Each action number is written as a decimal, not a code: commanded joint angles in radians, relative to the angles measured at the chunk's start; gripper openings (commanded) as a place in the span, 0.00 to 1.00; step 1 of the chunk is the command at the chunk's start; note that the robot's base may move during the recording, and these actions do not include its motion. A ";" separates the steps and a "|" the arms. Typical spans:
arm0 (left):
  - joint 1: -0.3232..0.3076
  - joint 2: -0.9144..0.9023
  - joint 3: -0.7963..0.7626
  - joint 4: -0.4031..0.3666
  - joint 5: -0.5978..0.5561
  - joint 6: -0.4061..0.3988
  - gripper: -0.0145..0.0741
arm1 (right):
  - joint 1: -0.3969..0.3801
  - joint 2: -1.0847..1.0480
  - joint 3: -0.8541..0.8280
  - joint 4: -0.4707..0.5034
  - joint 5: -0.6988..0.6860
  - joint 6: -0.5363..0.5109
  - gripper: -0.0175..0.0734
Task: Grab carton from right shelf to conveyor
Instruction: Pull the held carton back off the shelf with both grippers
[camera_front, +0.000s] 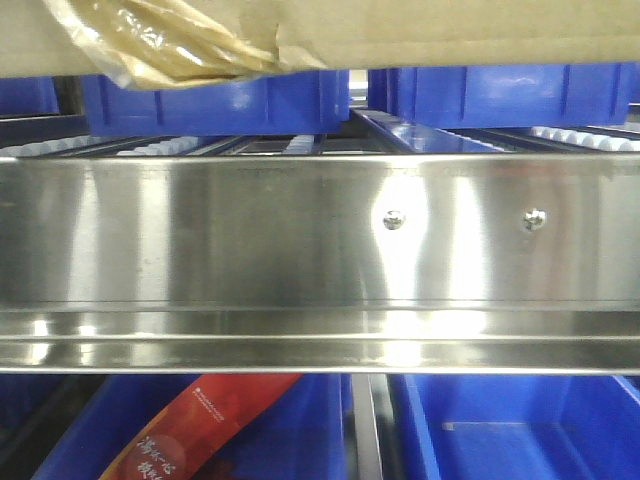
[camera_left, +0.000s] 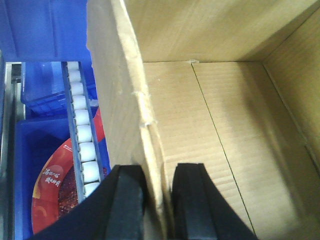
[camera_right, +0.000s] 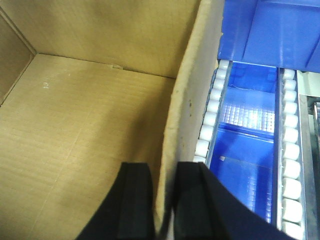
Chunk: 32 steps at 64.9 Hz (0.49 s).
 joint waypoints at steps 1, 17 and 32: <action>0.000 -0.010 -0.005 0.060 -0.042 0.008 0.15 | -0.007 -0.026 -0.005 -0.043 -0.022 -0.017 0.12; 0.002 -0.010 -0.005 0.060 -0.042 0.008 0.15 | -0.007 -0.026 -0.005 -0.043 -0.024 -0.017 0.12; 0.002 -0.010 -0.005 0.060 -0.042 0.008 0.15 | -0.007 -0.026 -0.005 -0.043 -0.024 -0.017 0.12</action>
